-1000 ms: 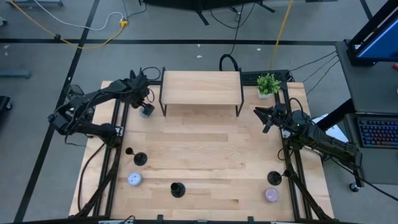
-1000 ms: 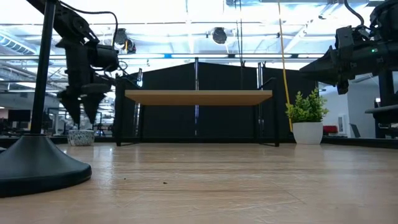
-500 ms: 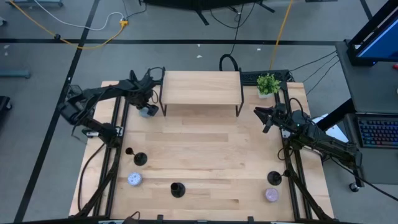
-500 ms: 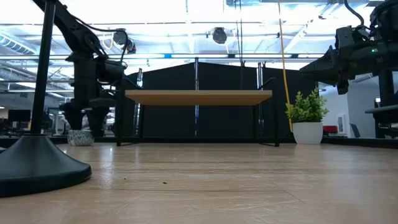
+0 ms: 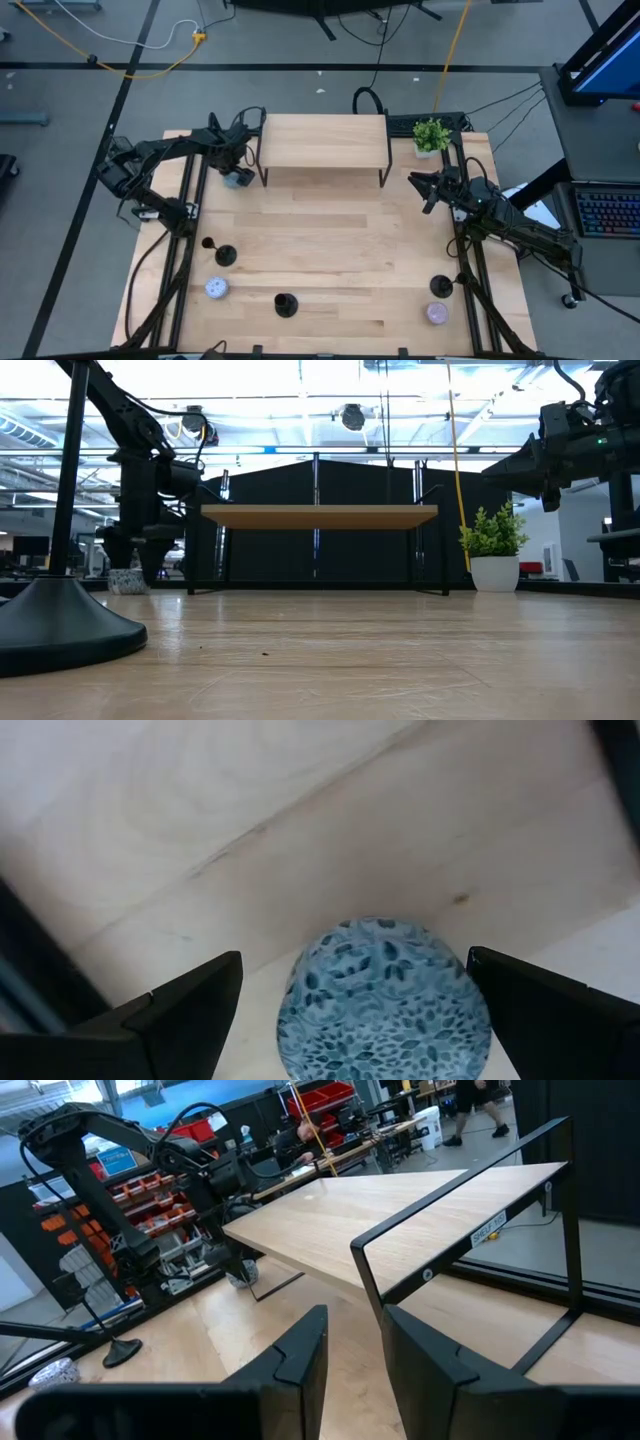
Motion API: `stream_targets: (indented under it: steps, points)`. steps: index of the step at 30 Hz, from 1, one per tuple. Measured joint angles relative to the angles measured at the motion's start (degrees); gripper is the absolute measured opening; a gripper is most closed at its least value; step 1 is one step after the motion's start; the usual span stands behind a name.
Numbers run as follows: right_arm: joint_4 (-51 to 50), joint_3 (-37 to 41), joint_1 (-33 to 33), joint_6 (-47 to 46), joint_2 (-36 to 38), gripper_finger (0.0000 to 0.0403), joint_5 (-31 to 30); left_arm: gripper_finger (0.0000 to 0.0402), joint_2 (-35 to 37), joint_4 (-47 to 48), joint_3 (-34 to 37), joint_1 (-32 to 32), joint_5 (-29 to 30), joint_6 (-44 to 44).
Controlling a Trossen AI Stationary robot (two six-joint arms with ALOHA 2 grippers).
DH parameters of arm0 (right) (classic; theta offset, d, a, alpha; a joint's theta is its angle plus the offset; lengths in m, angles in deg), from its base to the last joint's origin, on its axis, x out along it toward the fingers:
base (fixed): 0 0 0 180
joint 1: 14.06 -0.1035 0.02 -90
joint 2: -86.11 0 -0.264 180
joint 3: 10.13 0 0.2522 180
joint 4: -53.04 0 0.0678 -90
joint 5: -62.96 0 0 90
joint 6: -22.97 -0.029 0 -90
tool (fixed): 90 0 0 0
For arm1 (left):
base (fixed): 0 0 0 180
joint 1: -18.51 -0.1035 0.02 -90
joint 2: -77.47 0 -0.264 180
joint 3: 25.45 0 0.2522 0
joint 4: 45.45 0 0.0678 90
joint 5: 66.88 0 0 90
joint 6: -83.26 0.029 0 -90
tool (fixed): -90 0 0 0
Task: Pick & Place candle stick holders
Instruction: Put the blue scented candle on the shelf
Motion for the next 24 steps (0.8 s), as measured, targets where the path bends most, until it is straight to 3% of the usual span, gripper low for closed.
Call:
stream_targets:
  steps: [14,24]
  points:
    - [0.0,0.0,0.0,0.0,0.0,0.0089,0.0,0.039,0.0,1.0,0.0,0.4,8.4,0.1]
    - [0.0,0.0,0.0,0.0,0.0,0.0089,0.0,0.039,0.0,1.6,0.0,0.4,7.8,-1.0]
